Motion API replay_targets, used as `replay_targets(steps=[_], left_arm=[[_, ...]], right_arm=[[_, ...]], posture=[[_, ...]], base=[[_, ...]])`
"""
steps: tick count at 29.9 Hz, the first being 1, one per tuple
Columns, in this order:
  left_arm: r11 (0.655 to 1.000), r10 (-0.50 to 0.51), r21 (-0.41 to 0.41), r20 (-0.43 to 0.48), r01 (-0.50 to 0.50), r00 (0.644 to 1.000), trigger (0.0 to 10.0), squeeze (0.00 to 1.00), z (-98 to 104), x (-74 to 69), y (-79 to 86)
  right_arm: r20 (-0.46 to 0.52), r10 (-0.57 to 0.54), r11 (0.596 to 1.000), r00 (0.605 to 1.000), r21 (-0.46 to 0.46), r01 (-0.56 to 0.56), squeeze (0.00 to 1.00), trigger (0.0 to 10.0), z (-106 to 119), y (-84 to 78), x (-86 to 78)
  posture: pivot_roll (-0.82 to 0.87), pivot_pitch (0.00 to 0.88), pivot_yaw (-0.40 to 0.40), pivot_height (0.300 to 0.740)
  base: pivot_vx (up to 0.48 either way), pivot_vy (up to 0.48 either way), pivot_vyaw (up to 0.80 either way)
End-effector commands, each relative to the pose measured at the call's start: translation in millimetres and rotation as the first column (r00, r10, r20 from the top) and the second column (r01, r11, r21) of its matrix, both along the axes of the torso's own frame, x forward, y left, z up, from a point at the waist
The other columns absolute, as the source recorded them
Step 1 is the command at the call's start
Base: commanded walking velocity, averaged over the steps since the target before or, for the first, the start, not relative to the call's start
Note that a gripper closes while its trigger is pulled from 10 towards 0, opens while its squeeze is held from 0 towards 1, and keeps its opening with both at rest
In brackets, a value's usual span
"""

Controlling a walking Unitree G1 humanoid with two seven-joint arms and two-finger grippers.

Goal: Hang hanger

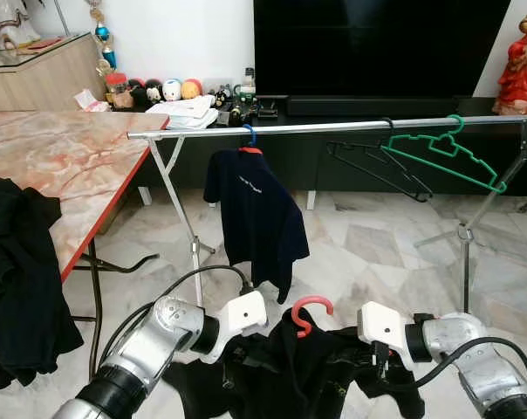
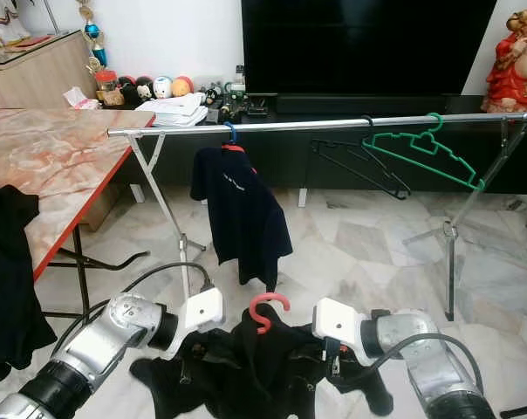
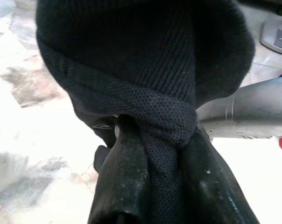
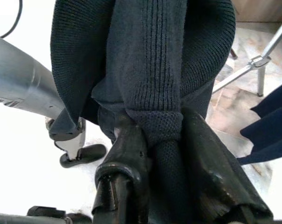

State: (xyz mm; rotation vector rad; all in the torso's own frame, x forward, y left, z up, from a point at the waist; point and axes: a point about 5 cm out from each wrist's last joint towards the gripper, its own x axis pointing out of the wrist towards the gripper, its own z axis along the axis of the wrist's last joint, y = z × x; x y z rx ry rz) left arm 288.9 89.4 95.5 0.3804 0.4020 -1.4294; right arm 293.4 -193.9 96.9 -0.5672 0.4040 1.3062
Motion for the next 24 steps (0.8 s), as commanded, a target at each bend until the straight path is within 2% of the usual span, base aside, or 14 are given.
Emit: replay_targets(steps=[1, 13, 17, 20, 21, 24], left_arm=[[0.998, 0.0, -0.059, 0.024, 0.001, 1.0, 0.0, 0.0, 10.4, 1.2, -3.3], [0.996, 0.081, -0.049, 0.058, -0.078, 0.995, 0.0, 0.0, 4.5, 6.6, -1.5], [0.992, 0.119, -0.045, 0.077, -0.116, 0.99, 0.0, 0.0, 2.0, 9.4, 0.5], [0.99, 0.137, -0.037, 0.086, -0.134, 0.987, 0.0, 0.0, -0.7, 9.8, 2.3], [0.99, 0.138, -0.029, 0.08, -0.136, 0.987, 0.0, 0.0, -3.9, 8.0, 3.4], [0.992, 0.129, -0.006, 0.076, -0.129, 0.989, 0.0, 0.0, -9.0, 4.7, 4.8]], right_arm=[[0.032, 0.043, 0.998, 0.999, 0.048, -0.045, 1.0, 10.0, 13.0, 8.1, 3.4], [-0.104, 0.191, 0.979, 0.976, -0.058, -0.198, 1.0, 10.0, 5.5, -1.8, -14.5], [-0.135, 0.216, 0.964, 0.967, -0.131, -0.233, 1.0, 10.0, 2.9, -10.2, -18.1], [-0.09, 0.167, 0.974, 0.982, -0.142, -0.179, 1.0, 10.0, 5.0, -14.3, -11.6], [-0.054, 0.122, 0.985, 0.991, -0.114, -0.127, 1.0, 10.0, 9.1, -14.8, -5.6], [-0.015, 0.084, 0.994, 0.996, -0.073, -0.085, 1.0, 10.0, 14.5, -13.9, 0.1]], posture=[[-0.09, 0.0, 0.045, 0.74], [-0.1, 0.0, 0.044, 0.74], [-0.1, 0.0, 0.041, 0.74], [-0.1, 0.0, 0.039, 0.74], [-0.1, 0.0, 0.037, 0.74], [-0.1, 0.0, 0.037, 0.74]], base=[[0.0, 0.0, 0.0], [0.0, 0.0, 0.0], [0.0, 0.0, 0.0], [0.0, 0.0, 0.0], [0.0, 0.0, 0.0], [0.0, 0.0, 0.0]])
